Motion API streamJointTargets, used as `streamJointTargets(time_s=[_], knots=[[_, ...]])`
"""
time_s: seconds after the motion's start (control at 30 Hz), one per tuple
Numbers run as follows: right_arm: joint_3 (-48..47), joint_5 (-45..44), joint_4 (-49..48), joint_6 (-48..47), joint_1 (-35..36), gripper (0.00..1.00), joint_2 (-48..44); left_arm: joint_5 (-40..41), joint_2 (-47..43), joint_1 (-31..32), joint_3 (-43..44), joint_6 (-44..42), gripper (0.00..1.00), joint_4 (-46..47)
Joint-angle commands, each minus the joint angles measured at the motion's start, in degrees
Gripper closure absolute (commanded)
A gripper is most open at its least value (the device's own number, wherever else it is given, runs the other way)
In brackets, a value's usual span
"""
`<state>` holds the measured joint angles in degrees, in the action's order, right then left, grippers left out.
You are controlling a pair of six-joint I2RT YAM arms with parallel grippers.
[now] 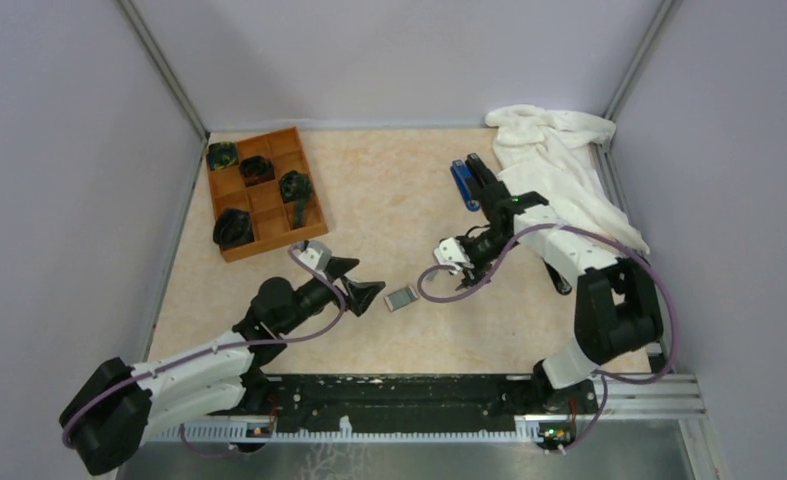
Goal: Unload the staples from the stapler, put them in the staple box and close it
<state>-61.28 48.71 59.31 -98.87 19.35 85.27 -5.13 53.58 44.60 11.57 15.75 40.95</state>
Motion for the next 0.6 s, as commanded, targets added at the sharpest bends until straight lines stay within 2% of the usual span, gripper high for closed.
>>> streamJointTargets(time_s=[0.0, 0.1, 0.23, 0.57], knots=[[-7.6, -11.5, 0.6, -5.7, 5.1, 0.43, 7.2, 5.0, -5.5, -0.4, -3.5, 1.6, 0.01, 4.7], [-11.1, -16.3, 0.0, -4.2, 8.1, 0.48, 13.2, 6.7, -8.6, -0.4, -4.3, 1.2, 0.01, 1.1], [-13.6, -22.2, -3.0, -1.7, 11.7, 0.49, 17.7, 9.8, -12.8, -0.4, -4.4, 0.3, 0.01, -5.9], [-15.2, -29.9, -6.0, -0.6, 17.3, 0.51, 22.2, 19.1, -27.8, -0.4, -3.9, -4.4, 0.01, -23.2]])
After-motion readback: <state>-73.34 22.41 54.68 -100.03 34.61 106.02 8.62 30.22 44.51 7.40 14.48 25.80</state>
